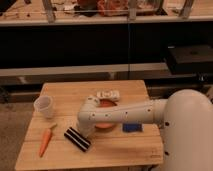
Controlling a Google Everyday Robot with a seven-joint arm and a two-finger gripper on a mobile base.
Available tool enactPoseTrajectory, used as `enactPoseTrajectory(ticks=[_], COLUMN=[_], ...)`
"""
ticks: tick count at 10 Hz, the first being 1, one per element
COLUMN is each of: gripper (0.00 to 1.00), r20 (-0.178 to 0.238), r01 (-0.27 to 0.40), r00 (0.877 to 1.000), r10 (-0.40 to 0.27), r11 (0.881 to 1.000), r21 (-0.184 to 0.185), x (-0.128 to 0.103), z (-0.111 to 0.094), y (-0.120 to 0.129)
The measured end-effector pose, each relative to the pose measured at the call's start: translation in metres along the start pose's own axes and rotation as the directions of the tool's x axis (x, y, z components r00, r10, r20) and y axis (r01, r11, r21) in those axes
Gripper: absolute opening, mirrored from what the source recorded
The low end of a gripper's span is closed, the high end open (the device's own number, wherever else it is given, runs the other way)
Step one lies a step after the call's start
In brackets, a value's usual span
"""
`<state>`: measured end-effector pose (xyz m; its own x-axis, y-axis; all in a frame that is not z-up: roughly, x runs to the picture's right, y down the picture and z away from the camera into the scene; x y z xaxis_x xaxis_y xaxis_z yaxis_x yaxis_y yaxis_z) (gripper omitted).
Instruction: Push the eraser across the table
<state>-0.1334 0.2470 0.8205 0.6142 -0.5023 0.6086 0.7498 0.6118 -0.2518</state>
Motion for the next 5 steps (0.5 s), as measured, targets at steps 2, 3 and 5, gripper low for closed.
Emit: enactPoseTrajectory(ticks=[2,3,5], gripper=[0.00,0.00,0.00], r20=[0.001,0.002,0.003], r01=[0.006,0.007,0.006], r00=[1.000,1.000,1.000], r10=[-0.006,-0.007,-0.006], r11=[1.000,1.000,1.000], r21=[-0.005,-0.005,-0.003], x=[-0.0011,-0.0014,-0.0015], z=[0.0015,0.0016,0.0004], y=[-0.0008,-0.0014,-0.0014])
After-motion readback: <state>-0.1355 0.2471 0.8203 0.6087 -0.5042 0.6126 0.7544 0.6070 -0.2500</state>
